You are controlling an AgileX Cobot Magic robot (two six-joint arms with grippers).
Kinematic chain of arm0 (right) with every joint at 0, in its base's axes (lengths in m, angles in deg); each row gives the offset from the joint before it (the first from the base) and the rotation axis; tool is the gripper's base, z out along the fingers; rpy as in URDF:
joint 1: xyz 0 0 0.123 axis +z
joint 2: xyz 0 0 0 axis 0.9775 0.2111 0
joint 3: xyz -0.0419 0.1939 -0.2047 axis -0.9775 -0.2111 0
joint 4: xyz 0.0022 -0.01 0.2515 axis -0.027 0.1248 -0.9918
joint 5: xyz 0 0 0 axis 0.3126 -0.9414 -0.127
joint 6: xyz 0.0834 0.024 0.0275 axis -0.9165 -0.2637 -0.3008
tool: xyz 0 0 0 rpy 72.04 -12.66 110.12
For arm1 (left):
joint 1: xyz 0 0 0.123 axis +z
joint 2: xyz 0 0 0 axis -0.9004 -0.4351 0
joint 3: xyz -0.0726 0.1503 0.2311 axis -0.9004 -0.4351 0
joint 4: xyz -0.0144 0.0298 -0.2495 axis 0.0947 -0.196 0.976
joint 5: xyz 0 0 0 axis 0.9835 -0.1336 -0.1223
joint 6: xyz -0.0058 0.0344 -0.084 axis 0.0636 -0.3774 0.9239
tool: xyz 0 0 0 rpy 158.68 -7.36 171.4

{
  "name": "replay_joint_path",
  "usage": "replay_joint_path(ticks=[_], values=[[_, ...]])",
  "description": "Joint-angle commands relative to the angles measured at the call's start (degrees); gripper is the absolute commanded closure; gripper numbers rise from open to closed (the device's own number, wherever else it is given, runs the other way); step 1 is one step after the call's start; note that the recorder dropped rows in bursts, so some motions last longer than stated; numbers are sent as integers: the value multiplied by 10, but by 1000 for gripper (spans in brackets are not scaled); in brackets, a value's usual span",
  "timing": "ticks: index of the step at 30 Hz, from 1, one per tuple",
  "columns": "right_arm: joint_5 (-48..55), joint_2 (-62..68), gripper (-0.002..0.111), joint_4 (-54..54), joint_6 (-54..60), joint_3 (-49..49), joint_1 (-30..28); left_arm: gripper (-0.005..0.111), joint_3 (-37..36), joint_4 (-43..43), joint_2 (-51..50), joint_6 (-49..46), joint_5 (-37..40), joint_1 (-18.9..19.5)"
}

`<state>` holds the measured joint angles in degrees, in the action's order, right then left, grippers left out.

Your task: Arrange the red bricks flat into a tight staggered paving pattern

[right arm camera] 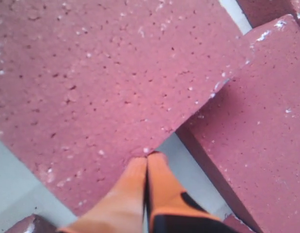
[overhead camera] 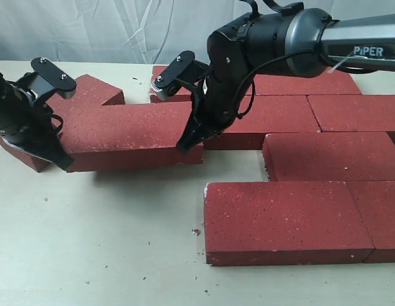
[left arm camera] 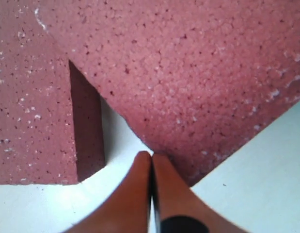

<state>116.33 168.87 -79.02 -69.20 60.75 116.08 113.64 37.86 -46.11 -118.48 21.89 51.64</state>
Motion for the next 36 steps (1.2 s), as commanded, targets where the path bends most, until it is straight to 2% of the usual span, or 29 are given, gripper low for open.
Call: replay_joint_path(ticks=[1,5,10,16,24,28,34,36], values=[[-37,-7,109,-39,4,0,12,107,7,28,6,-3,19,-13],[-8,-8,109,-44,9,1,15,107,7,19,6,-3,72,-13],[71,-7,109,-29,9,1,17,107,7,3,6,-1,47,-13],[28,-1,109,-14,10,1,17,107,7,5,6,0,48,-13],[91,16,109,76,1,1,17,107,7,-4,6,3,75,-13],[87,16,109,88,-9,1,17,107,7,-21,6,3,96,-13],[87,16,109,89,-9,1,17,107,7,-22,6,3,88,-11],[72,16,109,89,-9,1,17,107,7,-19,6,3,54,-11]])
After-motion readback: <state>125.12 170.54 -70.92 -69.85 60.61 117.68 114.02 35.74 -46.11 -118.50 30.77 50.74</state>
